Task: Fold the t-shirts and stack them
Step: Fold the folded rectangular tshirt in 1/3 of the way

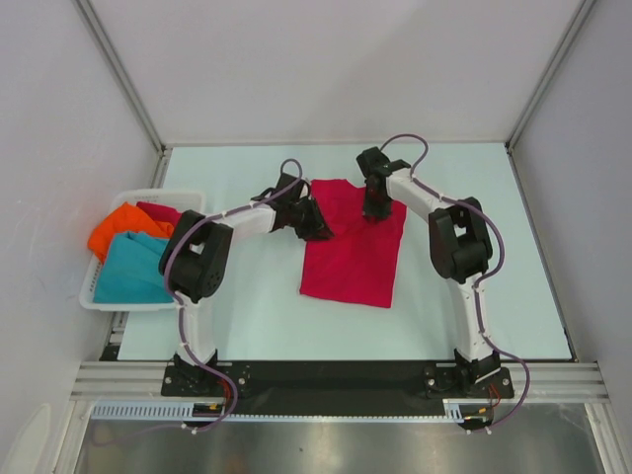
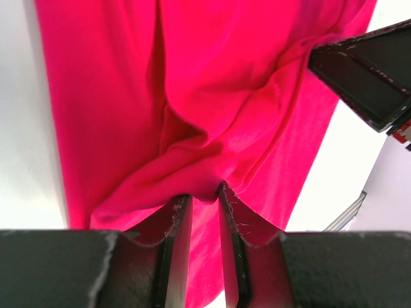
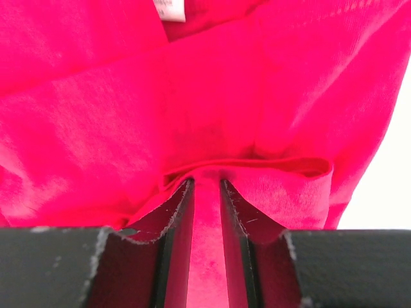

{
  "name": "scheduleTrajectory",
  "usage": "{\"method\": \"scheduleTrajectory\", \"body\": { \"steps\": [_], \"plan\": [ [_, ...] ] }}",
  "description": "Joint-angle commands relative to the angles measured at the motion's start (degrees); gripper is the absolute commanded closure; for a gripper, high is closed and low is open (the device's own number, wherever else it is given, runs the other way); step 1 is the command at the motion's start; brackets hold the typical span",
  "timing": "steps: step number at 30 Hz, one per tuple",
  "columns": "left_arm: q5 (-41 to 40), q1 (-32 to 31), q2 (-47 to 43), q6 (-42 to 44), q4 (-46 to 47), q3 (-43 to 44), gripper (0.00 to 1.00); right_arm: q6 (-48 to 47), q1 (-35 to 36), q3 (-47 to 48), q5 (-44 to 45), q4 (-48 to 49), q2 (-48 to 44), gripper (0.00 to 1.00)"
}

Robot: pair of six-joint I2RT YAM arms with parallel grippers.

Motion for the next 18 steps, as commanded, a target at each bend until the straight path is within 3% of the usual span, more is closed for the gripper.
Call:
{"method": "scheduleTrajectory", "body": {
  "steps": [1,18],
  "plan": [
    [-0.13,0.81,0.96,1.49,-0.73,3.65,0.73,-1.15,-0.56,4.05,1.45,-0.89,1.23,0.72],
    [2.06,4.33,5.45,1.75,-1.7,11.38,0.73,-2.11,-3.11,15.48,2.41,-5.98,7.12,0.72]
  ]
}}
